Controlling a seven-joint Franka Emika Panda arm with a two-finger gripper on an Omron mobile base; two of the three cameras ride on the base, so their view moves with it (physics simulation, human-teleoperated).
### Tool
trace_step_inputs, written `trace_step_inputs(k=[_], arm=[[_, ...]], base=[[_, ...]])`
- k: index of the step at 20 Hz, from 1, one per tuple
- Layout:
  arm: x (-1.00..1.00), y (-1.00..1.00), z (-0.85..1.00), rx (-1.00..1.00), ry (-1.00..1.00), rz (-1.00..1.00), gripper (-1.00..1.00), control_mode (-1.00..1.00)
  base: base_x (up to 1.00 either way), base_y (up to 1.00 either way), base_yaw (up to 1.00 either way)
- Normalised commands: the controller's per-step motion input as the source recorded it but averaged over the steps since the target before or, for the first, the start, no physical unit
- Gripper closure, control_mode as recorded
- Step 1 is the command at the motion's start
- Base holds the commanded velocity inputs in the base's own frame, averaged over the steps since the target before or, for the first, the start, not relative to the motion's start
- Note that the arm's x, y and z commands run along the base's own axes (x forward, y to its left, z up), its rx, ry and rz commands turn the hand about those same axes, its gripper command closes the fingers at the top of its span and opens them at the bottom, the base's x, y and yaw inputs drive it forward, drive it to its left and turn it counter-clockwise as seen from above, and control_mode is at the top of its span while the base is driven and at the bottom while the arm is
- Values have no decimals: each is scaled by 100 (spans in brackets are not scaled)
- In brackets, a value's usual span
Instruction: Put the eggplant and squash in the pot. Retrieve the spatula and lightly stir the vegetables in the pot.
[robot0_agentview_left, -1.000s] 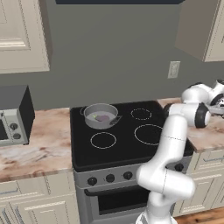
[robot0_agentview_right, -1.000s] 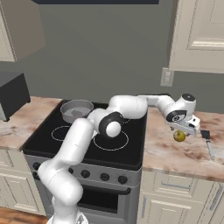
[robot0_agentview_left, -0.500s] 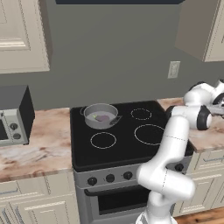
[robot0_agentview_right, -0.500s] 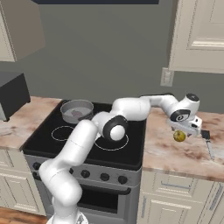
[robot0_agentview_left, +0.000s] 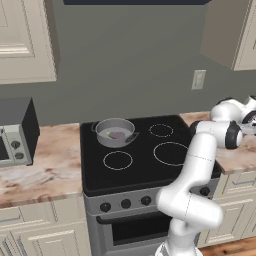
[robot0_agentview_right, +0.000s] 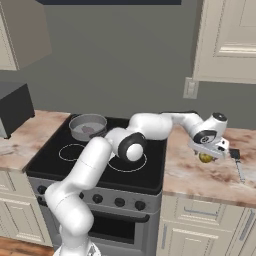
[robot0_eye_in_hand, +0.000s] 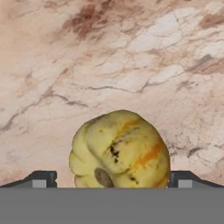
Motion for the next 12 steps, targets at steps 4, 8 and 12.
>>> trace_step_inputs(k=[4,8,12], arm=[[-1,0,-33,-2,0,2,-100,-100],[0,0,-4,0,0,0,-100,-100],[0,0,0,0,0,0,-100,-100]], base=[[0,0,0],[0,0,0],[0,0,0]])
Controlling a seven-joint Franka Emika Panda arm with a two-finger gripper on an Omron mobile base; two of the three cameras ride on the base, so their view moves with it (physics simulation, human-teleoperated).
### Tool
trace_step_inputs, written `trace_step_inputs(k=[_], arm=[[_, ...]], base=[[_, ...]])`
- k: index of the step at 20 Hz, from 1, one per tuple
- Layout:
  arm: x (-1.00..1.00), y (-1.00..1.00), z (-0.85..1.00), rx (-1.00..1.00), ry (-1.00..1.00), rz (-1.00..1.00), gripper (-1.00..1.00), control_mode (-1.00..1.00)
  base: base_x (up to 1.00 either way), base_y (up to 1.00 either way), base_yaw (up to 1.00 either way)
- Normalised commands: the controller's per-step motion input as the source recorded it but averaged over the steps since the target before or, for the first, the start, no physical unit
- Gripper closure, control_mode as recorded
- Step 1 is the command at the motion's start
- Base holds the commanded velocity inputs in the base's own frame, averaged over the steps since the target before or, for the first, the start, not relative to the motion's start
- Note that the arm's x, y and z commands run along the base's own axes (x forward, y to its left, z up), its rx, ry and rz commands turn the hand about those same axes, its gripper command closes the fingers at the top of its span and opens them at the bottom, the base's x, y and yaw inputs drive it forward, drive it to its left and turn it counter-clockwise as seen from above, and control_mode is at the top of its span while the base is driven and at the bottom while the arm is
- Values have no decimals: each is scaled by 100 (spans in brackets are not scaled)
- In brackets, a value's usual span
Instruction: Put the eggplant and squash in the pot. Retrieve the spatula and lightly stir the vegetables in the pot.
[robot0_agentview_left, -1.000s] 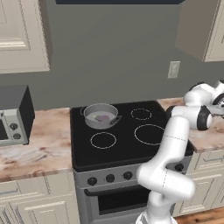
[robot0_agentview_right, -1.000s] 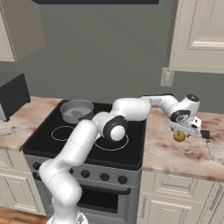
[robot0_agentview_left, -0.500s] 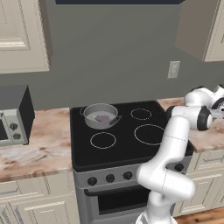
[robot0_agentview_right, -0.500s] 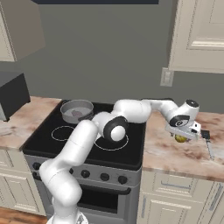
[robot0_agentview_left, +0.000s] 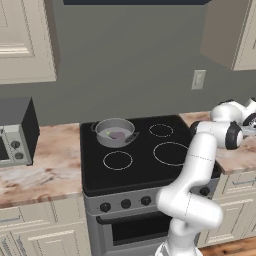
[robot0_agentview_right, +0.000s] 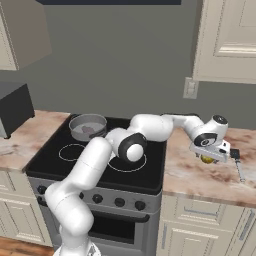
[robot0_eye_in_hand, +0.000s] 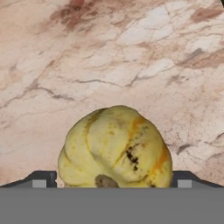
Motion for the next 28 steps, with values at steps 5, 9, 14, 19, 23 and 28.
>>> trace_step_inputs(k=[5,9,14,19,23,28], arm=[[0,0,0,0,0,0,100,-100],[0,0,0,0,0,0,100,-100],[-5,0,0,0,-1,0,100,-100],[-64,37,40,0,-11,13,100,-100],[-60,76,57,-1,-14,20,100,-100],[-20,99,31,-2,-2,17,100,-100]], base=[[0,0,0],[0,0,0],[0,0,0],[0,0,0],[0,0,0],[0,0,0]])
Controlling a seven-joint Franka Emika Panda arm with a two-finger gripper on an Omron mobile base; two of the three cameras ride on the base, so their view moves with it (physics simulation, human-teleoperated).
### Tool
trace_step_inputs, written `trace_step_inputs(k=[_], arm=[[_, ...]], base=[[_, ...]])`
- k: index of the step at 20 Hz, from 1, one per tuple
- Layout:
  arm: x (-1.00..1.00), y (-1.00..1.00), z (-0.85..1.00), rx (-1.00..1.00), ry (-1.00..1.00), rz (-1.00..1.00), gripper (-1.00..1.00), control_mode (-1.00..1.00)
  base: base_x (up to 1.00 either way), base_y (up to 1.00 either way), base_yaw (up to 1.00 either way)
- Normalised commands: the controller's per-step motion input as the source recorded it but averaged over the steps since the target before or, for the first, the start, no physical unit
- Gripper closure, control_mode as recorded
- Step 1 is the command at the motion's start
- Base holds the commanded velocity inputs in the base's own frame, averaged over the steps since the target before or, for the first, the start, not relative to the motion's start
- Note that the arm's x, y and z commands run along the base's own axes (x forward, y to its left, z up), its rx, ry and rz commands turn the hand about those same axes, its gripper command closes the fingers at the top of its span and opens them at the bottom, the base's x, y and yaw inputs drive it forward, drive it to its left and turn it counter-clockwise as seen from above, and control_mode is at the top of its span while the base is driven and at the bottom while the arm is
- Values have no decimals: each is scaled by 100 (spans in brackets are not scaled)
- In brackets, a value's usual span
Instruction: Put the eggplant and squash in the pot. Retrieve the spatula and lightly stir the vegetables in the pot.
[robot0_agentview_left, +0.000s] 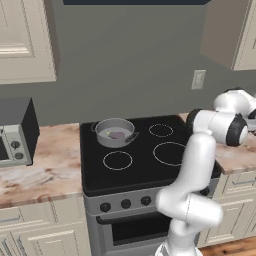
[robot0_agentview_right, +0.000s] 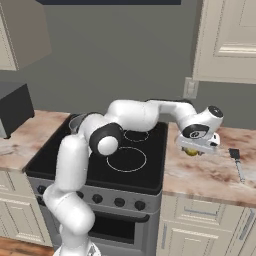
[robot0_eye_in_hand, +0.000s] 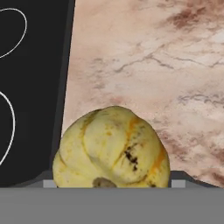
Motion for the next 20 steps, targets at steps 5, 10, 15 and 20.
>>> trace_step_inputs(k=[5,10,15,20], arm=[[-1,100,36,-1,0,25,100,-100],[0,100,48,-2,-17,17,100,-100],[0,97,11,0,-23,7,100,-100],[15,99,27,-1,-4,0,100,-100]], base=[[0,0,0],[0,0,0],[0,0,0],[0,0,0]])
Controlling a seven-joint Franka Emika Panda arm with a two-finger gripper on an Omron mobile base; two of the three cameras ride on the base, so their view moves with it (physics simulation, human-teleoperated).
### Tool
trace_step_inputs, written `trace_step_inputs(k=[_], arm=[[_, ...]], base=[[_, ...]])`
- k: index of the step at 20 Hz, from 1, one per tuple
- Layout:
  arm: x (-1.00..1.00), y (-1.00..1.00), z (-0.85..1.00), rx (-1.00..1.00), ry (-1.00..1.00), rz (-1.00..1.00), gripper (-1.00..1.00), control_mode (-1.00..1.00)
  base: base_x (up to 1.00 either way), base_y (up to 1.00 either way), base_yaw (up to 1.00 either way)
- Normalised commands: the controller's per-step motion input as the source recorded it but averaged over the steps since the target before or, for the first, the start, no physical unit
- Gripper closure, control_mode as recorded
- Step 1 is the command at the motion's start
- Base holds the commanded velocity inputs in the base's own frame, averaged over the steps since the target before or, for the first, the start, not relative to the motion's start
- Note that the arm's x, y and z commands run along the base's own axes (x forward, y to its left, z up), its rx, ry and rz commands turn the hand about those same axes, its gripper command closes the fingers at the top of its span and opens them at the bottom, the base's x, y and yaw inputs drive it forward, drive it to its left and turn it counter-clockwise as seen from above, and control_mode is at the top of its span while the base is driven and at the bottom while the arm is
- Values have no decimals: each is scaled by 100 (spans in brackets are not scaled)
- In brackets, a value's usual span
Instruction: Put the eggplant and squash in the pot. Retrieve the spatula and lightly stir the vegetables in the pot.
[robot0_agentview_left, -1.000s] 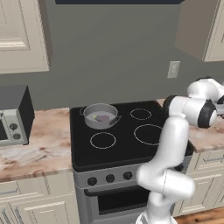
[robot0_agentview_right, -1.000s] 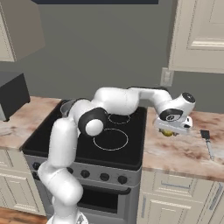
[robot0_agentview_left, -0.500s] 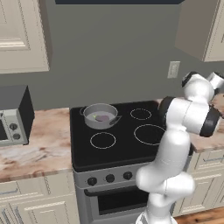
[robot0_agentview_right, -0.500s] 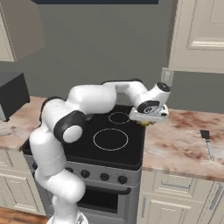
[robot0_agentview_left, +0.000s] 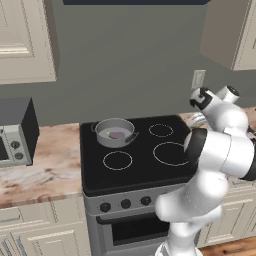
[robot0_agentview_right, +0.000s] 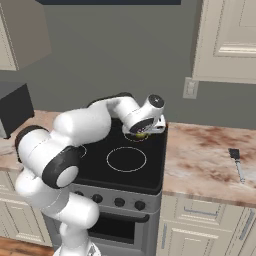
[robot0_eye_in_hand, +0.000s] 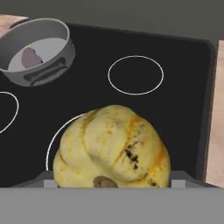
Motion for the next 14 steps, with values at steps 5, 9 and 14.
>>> trace_step_inputs(k=[5,9,14], arm=[[17,100,35,-12,1,-4,100,-100],[8,94,57,-16,21,-14,100,-100],[0,87,36,-5,10,-6,100,-100]], base=[[0,0,0],[0,0,0],[0,0,0]])
